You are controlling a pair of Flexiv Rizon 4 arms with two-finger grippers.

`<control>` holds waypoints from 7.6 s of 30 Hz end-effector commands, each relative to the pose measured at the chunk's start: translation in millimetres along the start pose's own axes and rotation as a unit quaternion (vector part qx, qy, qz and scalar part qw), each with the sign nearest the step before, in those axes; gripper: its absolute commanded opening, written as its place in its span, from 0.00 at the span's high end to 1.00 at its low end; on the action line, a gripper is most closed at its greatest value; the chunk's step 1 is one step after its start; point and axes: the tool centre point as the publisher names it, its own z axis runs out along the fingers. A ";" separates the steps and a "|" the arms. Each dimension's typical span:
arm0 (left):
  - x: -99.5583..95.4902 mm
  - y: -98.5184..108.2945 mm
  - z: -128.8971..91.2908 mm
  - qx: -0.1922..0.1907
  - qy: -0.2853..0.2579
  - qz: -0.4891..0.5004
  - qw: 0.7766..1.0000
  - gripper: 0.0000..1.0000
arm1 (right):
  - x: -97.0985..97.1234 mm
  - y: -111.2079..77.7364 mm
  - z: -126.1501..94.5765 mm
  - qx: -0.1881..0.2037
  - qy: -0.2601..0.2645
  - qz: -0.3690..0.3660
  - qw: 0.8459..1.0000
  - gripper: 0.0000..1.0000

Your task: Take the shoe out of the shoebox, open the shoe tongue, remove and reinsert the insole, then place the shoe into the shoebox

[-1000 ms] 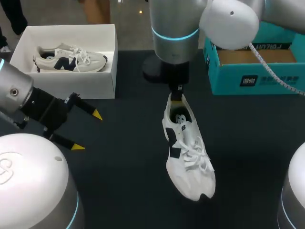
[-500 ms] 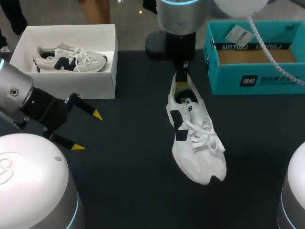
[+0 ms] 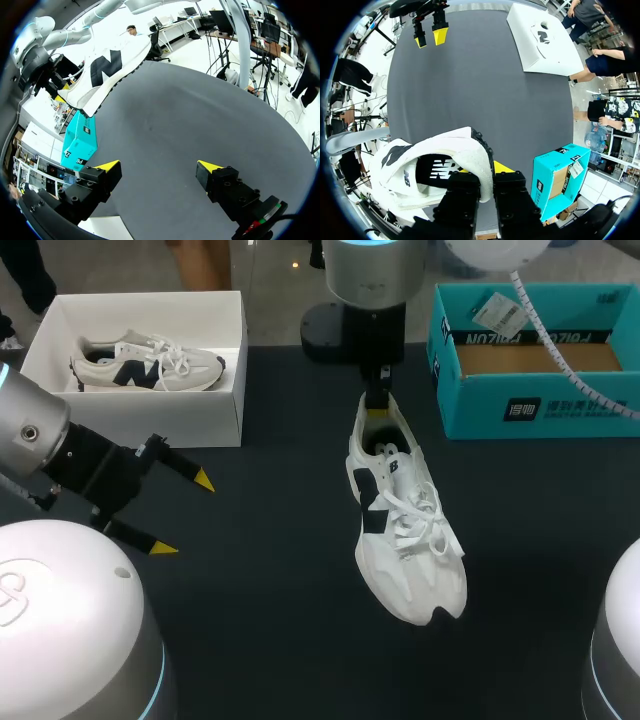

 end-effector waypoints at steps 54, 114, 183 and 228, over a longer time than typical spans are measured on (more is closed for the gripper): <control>0.5 -0.5 -0.4 -0.001 0.001 0.000 1.000 0.00 | -130.1 -203.9 6.1 0.030 -0.009 0.018 0.999 1.00; 0.5 -0.5 -0.4 -0.001 0.001 0.000 1.000 0.00 | -198.3 -274.9 23.6 0.061 0.027 0.029 0.997 1.00; 0.5 -0.5 -0.4 -0.001 0.001 0.000 1.000 0.00 | -165.2 -212.4 21.3 0.037 0.022 0.050 0.998 1.00; 0.5 -0.5 -0.4 -0.001 0.001 0.000 1.000 0.00 | -229.9 -305.0 40.3 0.057 0.019 0.115 0.992 1.00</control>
